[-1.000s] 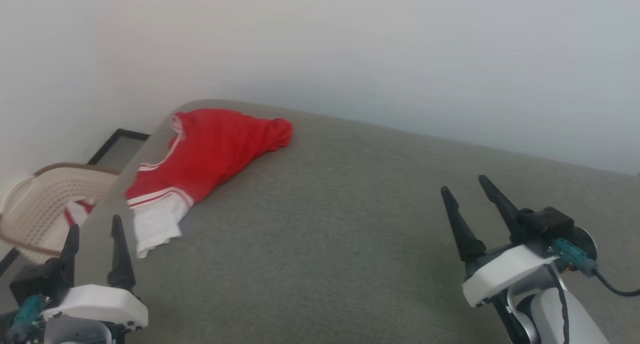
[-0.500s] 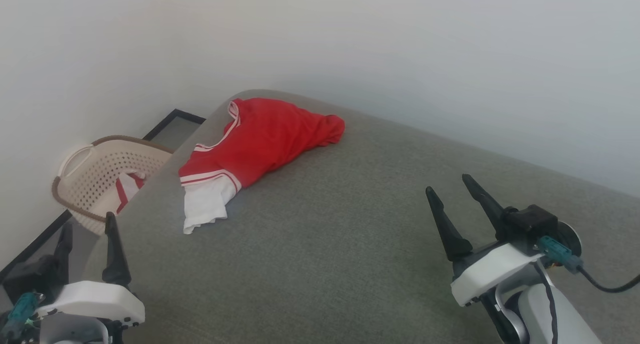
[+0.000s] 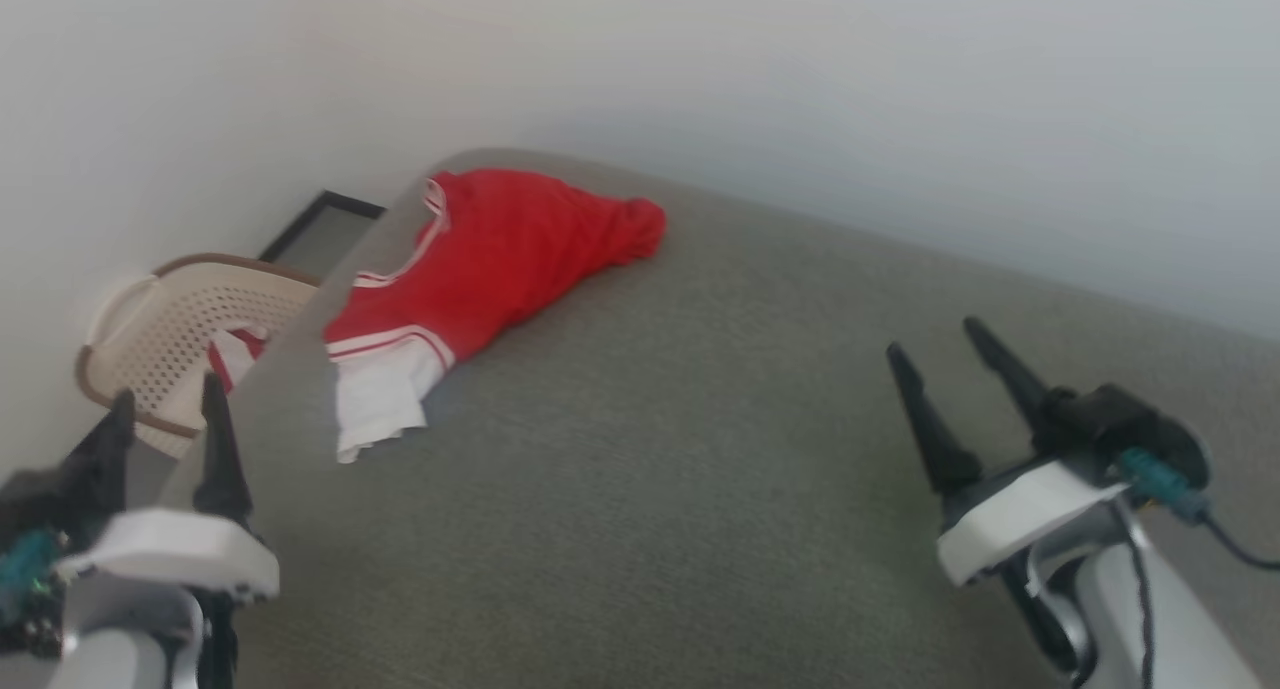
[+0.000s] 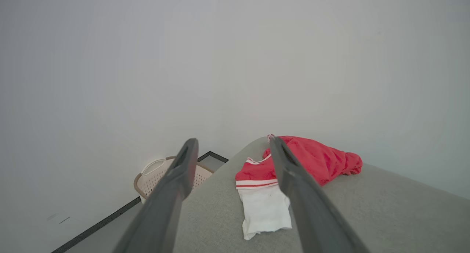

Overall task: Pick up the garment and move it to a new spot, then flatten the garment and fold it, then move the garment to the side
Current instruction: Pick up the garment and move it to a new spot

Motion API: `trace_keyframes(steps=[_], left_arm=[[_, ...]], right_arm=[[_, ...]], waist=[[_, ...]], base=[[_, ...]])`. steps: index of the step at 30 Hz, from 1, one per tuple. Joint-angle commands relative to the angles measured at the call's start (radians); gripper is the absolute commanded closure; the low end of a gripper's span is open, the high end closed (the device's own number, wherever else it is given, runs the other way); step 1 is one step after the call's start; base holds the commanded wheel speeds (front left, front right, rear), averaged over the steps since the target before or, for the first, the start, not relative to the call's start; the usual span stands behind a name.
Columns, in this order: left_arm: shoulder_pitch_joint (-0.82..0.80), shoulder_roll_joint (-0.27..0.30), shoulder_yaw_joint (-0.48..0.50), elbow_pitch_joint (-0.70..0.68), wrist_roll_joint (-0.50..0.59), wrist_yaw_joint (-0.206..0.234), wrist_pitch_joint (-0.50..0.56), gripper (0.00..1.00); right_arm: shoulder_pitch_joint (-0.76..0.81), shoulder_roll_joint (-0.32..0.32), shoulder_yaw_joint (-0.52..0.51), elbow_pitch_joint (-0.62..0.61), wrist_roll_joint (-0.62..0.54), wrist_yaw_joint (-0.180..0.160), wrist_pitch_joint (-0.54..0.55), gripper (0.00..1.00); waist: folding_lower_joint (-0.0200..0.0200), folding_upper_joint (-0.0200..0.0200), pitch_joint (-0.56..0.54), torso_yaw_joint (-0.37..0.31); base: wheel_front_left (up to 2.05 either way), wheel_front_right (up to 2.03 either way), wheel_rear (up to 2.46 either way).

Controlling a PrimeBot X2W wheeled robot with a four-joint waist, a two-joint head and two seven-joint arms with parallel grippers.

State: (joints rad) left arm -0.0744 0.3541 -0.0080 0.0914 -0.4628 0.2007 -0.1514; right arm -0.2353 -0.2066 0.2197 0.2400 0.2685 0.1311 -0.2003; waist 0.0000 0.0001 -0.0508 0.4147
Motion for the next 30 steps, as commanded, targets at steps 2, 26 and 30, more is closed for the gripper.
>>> trace_keyframes(steps=[2, 26, 30], left_arm=[[-0.046, 0.010, 0.001, 0.007, -0.002, -0.010, -0.001, 0.00], [-0.629, 0.049, -0.023, 0.532, -0.076, -0.115, 0.087, 0.00], [-0.700, 0.044, -0.026, 0.647, -0.094, -0.119, 0.124, 0.00]], right_arm=[[-0.023, -0.019, -0.012, -0.023, -0.005, -0.001, 0.011, 0.00], [-0.099, -0.192, -0.135, -0.295, -0.008, -0.001, 0.122, 0.00], [-0.105, -0.208, -0.139, -0.323, -0.008, -0.001, 0.141, 0.00]], waist=[[0.0000, -0.0001, 0.049, -0.043], [0.0000, -0.0001, 0.465, -0.241], [0.0000, -0.0001, 0.499, -0.247]], base=[[0.00, 0.00, 0.00], [0.00, 0.00, 0.00], [0.00, 0.00, 0.00]])
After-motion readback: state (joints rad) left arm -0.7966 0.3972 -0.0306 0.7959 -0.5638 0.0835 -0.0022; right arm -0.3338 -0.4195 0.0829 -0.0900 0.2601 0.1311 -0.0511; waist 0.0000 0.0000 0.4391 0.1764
